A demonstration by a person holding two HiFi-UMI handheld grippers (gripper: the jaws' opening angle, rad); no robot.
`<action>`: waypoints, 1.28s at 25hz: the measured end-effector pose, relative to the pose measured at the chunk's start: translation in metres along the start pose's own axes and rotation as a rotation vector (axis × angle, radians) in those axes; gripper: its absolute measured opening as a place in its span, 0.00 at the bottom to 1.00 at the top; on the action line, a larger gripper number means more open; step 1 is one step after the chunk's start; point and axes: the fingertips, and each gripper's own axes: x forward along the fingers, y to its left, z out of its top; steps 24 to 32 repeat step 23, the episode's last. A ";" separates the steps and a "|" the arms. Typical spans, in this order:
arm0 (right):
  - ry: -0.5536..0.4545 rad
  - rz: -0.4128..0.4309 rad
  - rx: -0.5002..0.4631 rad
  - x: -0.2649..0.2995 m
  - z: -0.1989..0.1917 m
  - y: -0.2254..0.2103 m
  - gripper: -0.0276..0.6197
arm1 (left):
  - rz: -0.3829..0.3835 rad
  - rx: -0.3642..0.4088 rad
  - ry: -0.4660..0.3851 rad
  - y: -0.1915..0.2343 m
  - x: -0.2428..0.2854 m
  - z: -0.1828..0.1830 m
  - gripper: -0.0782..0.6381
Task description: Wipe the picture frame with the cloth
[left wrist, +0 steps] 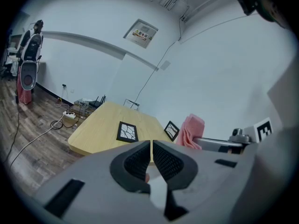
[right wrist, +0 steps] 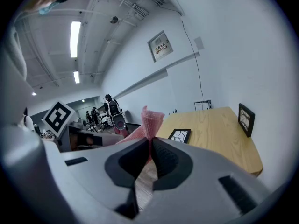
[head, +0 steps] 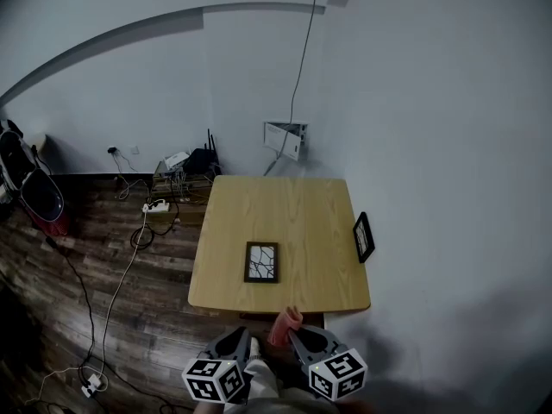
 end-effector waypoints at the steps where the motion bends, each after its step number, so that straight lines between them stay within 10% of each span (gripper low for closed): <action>1: -0.001 0.001 0.003 -0.002 -0.001 0.001 0.07 | 0.000 0.001 -0.002 -0.001 -0.001 -0.001 0.13; 32: -0.020 0.032 -0.008 -0.009 -0.006 0.017 0.07 | 0.003 -0.011 -0.016 0.002 -0.013 -0.005 0.13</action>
